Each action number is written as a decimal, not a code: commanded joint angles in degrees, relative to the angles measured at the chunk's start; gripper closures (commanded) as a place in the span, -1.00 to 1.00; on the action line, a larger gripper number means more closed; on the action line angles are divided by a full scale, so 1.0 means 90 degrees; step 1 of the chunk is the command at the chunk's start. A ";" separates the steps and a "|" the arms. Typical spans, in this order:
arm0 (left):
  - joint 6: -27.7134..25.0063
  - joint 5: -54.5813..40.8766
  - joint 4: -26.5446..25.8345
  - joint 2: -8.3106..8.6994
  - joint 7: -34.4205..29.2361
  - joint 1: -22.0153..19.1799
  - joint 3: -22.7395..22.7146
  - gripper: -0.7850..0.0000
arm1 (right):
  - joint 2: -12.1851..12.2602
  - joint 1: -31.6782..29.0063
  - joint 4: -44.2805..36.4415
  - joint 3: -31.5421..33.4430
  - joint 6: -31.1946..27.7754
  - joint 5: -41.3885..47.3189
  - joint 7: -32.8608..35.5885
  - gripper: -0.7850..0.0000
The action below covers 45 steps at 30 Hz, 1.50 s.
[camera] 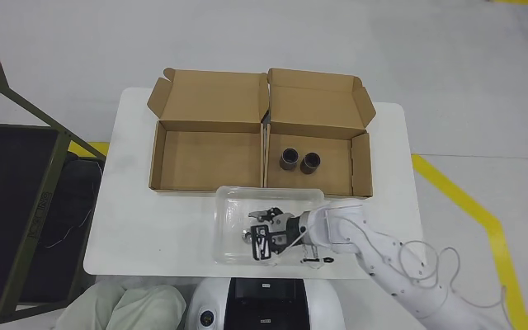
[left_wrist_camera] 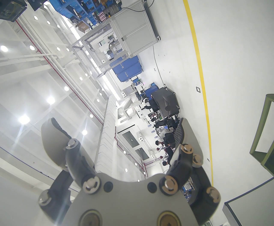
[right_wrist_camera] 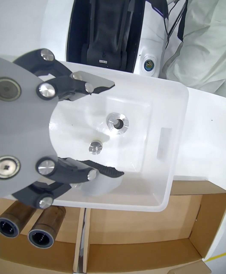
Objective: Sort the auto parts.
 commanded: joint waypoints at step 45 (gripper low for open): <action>0.0000 0.0000 0.0000 0.0000 0.0000 0.0000 0.0000 -1.00 | -0.0418 0.0796 0.1773 -0.0551 0.0599 -0.0431 -0.0682 1.00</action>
